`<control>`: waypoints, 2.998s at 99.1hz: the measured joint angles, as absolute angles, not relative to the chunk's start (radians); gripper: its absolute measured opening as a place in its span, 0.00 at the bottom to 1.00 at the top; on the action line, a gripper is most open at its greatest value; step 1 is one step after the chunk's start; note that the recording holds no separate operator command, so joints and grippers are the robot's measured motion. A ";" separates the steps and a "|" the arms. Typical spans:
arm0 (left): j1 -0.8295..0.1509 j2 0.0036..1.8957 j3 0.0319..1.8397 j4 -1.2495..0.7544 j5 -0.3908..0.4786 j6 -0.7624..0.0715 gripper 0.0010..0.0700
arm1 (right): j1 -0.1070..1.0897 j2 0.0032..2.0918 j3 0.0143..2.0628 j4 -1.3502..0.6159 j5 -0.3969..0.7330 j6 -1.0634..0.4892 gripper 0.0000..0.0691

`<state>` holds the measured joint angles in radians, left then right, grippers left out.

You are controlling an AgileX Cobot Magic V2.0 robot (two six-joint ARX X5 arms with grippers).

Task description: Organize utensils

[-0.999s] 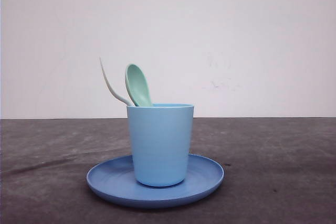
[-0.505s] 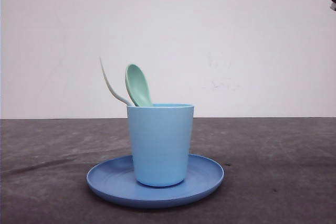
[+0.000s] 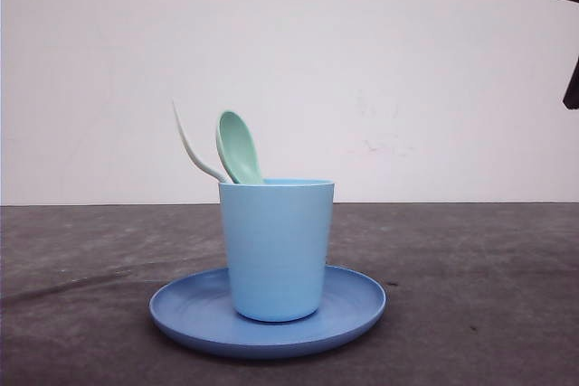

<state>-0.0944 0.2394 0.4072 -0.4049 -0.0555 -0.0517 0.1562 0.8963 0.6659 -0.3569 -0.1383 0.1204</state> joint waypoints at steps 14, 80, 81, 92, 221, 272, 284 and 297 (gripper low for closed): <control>-0.091 0.093 0.212 -0.305 -0.054 -0.052 0.02 | 0.156 0.896 0.666 -0.300 -0.138 0.120 0.03; -0.090 0.005 0.032 -0.183 -0.044 -0.051 0.02 | 0.156 0.896 0.667 -0.047 -0.138 0.120 0.03; -0.090 0.005 0.032 -0.183 -0.044 -0.051 0.02 | 0.156 0.896 0.667 -0.046 -0.138 0.120 0.03; -0.090 0.005 0.032 -0.183 -0.044 -0.051 0.02 | 0.156 0.896 0.667 -0.025 -0.138 0.120 0.03; -0.090 0.005 0.032 -0.183 -0.037 -0.051 0.02 | 0.030 0.004 0.028 -0.181 -0.122 0.096 0.03; -0.090 0.005 0.032 -0.183 -0.035 -0.051 0.02 | 0.031 0.005 0.018 -0.168 -0.131 0.093 0.03; -0.090 0.005 0.032 -0.183 -0.035 -0.051 0.02 | 0.031 0.005 0.018 -0.168 -0.131 0.093 0.03; -0.090 0.005 0.032 -0.183 -0.035 -0.051 0.02 | 0.031 0.005 0.018 -0.168 -0.131 0.093 0.03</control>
<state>-0.0898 0.0051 0.0319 -0.1833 -0.0349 -0.0513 0.0307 0.0051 0.0177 -0.1684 -0.1310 0.0933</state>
